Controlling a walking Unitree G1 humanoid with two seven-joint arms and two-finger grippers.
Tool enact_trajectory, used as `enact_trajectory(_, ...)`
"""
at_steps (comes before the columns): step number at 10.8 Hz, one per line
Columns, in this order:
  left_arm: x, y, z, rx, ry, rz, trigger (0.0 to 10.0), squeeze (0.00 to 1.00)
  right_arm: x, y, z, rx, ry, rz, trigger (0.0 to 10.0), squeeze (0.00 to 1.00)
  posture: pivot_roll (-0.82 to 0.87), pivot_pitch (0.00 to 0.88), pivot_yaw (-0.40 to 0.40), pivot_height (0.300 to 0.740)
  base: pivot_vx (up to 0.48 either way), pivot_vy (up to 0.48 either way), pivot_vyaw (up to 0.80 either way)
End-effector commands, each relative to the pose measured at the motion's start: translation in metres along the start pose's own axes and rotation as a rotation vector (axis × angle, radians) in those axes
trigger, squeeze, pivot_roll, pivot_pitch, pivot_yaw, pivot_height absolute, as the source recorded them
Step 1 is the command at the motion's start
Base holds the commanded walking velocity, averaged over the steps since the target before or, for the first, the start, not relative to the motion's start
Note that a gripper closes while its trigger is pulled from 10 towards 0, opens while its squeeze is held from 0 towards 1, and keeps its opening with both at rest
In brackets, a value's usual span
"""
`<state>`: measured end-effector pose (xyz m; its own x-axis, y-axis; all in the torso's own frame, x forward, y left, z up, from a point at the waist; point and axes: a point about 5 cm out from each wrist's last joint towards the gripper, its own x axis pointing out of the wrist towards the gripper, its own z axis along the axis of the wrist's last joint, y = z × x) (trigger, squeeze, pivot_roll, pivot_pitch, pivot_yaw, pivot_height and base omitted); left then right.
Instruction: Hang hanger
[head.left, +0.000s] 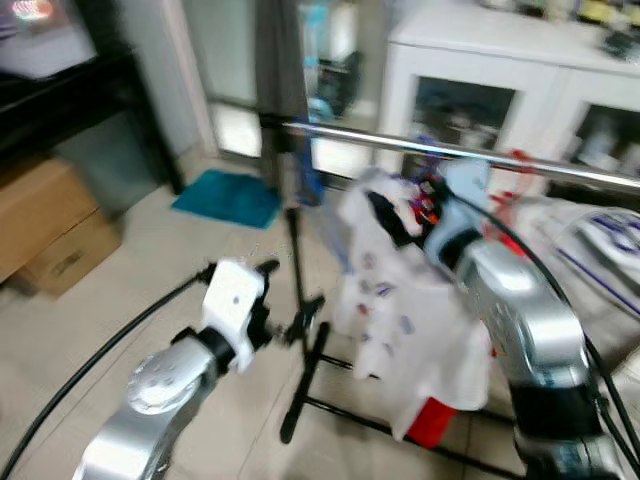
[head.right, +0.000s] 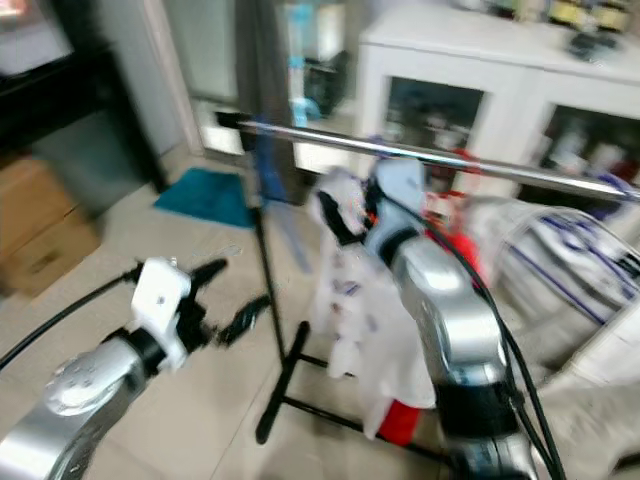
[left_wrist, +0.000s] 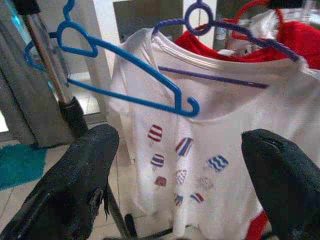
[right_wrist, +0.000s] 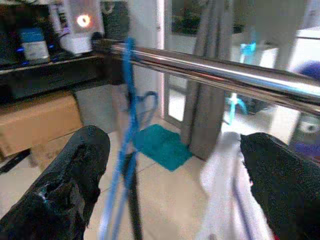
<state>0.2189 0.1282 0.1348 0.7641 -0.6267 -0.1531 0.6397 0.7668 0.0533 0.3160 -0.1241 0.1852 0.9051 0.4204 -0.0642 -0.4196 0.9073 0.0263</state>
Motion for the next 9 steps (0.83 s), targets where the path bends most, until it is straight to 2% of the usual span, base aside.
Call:
enact_trajectory(1,-0.002,-0.005,0.003,-0.003,0.006,-0.057,10.0,0.51,0.003,-0.004,-0.004,0.012,0.045,0.007,10.0,0.00,-0.07,0.000,0.029,0.740,0.000,0.000,0.00)
enact_trajectory(2,-0.004,-0.008,0.002,-0.008,0.020,-0.093,10.0,0.51,0.007,-0.006,-0.004,0.011,0.066,0.009,10.0,0.00,-0.06,0.000,0.030,0.740,0.000,0.000,0.00)
enact_trajectory(3,-0.007,-0.014,-0.002,-0.023,0.060,-0.163,10.0,0.51,0.019,-0.019,-0.003,-0.019,0.117,-0.073,10.0,0.00,-0.06,0.000,0.029,0.740,0.000,0.000,0.00)
enact_trajectory(4,-0.008,-0.015,-0.003,-0.023,0.062,-0.168,10.0,0.52,0.023,-0.023,0.001,-0.015,0.124,-0.082,10.0,0.00,-0.06,0.000,0.026,0.740,0.000,0.000,0.00)
enact_trajectory(6,-0.010,-0.014,-0.002,-0.025,0.070,-0.174,10.0,0.51,0.021,-0.026,0.006,-0.016,0.140,-0.046,10.0,0.00,-0.06,0.000,0.023,0.740,0.000,0.000,0.00)
enact_trajectory(7,-0.009,-0.013,-0.002,-0.028,0.068,-0.185,10.0,0.52,0.013,-0.035,0.004,-0.035,0.170,-0.060,10.0,0.00,-0.06,0.000,0.032,0.740,0.000,0.000,0.00)
enact_trajectory(9,-0.007,-0.013,0.000,-0.030,0.061,-0.196,10.0,0.52,0.011,-0.041,0.005,-0.033,0.176,-0.089,10.0,0.00,-0.07,0.000,0.040,0.740,0.000,0.000,0.00)
